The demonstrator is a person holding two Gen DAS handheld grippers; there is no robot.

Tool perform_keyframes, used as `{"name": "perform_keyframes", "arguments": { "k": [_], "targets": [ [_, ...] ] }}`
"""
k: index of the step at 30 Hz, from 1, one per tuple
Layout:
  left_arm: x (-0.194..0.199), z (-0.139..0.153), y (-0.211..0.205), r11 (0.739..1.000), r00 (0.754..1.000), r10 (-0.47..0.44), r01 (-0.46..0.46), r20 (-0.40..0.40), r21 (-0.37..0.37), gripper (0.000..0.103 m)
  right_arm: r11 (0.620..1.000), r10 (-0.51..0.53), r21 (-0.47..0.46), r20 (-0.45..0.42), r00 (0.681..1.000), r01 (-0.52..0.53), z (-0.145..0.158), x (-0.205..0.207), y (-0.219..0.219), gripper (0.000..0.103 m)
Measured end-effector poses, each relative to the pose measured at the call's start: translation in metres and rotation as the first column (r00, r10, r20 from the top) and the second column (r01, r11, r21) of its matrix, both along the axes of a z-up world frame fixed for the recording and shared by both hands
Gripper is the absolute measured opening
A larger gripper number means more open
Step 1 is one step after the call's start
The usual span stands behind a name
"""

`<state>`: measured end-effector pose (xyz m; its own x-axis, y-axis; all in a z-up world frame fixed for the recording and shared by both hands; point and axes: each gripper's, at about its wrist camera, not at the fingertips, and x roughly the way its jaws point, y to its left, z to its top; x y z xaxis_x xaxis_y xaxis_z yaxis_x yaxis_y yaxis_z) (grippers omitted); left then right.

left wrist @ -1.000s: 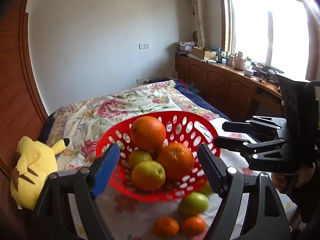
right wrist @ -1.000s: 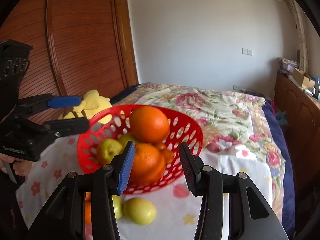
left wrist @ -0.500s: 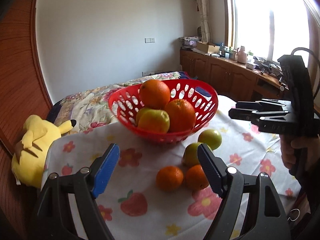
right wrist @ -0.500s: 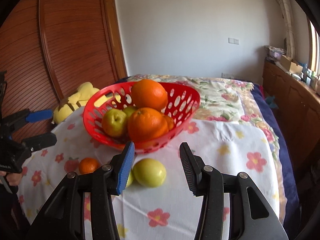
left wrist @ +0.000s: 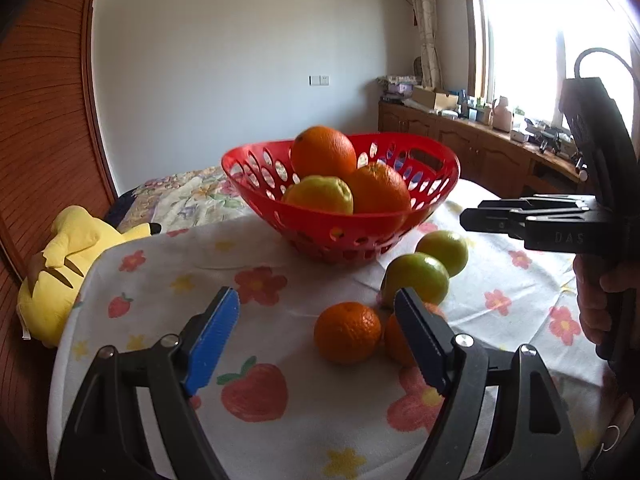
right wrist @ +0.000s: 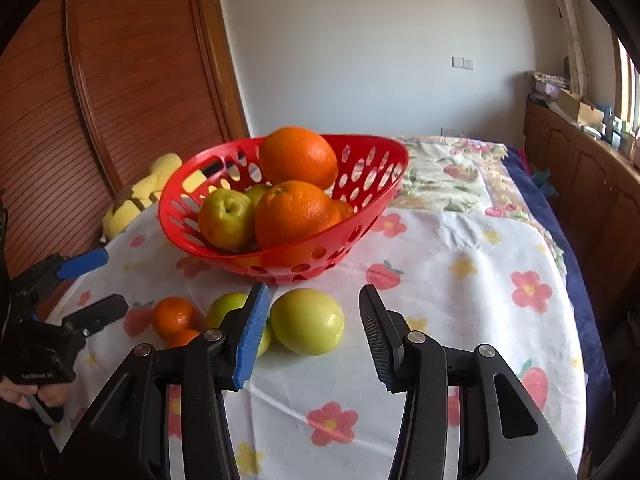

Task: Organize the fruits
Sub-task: 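Move the right tool to a green apple while the left tool approaches a mandarin, then grasp a mandarin with the left tool while the right tool grasps the green apple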

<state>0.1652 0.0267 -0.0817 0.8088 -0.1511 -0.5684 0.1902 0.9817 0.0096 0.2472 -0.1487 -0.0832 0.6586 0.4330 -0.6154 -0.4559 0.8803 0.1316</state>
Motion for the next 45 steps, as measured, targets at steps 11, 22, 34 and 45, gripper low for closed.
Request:
{"name": "perform_keyframes", "arguments": {
  "k": [11,22,34,45],
  "targets": [
    [0.007,-0.01,0.002,0.999,0.999,-0.009,0.007,-0.043,-0.052,0.08,1.0,0.007,0.02,-0.068,0.998,-0.006,-0.019,0.017,0.005,0.048],
    [0.013,-0.015,0.012,0.995,0.997,0.007,-0.014,-0.074,-0.095,0.08,1.0,0.02,0.0,-0.103,0.994,-0.021,-0.032,0.016,0.011,0.052],
    [0.019,-0.019,0.012,0.996,0.993,0.002,-0.013,-0.115,-0.093,0.08,1.0,0.023,-0.006,-0.104,0.994,-0.024,-0.031,0.013,0.01,0.05],
    [0.022,-0.026,0.008,0.991,0.981,-0.073,0.051,-0.179,-0.125,0.065,0.997,-0.012,-0.083,-0.076,0.997,0.006,-0.031,-0.002,-0.006,0.05]
  ]
}}
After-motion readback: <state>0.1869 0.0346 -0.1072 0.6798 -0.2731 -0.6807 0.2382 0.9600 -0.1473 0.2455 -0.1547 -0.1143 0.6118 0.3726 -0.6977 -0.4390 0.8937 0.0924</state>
